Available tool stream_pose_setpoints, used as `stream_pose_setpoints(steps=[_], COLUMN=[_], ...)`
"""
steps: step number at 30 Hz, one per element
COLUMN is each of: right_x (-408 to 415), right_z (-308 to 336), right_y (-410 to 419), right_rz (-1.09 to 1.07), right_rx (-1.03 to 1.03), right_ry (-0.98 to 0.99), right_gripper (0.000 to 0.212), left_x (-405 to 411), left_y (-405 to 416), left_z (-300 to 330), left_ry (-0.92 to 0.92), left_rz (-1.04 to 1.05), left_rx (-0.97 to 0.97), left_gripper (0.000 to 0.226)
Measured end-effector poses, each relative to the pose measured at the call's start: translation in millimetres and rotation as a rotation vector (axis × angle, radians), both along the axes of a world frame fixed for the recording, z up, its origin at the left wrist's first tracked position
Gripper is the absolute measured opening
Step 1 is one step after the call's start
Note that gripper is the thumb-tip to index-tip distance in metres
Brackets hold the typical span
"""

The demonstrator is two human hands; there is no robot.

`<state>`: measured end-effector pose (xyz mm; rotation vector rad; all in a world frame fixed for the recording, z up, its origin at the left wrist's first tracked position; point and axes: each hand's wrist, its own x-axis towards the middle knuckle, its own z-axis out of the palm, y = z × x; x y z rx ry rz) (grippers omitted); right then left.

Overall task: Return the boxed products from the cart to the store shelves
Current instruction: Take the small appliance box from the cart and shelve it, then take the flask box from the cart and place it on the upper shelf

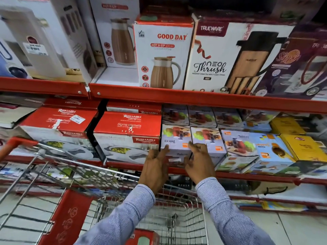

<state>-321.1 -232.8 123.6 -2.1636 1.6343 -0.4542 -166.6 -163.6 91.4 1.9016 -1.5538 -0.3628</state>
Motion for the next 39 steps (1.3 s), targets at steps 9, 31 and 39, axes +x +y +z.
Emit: stream_pose_setpoints(steps=[9,31,39], right_x=[-22,25,58], right_z=[-71,-76,71], right_y=[102,213,173], right_rz=[-0.091,-0.314,-0.092], right_rx=[0.248,0.689,0.259], right_ry=[-0.229,-0.447,-0.87], right_gripper=[0.043,0.039,0.021], left_x=[52,85,103], left_y=[119,214,205], left_z=[-61,-45,108], left_ry=[0.194,0.67,0.613], left_rz=[0.099,0.392,0.34], left_rx=[0.32,0.515,-0.102], left_gripper=[0.051,0.037,0.038])
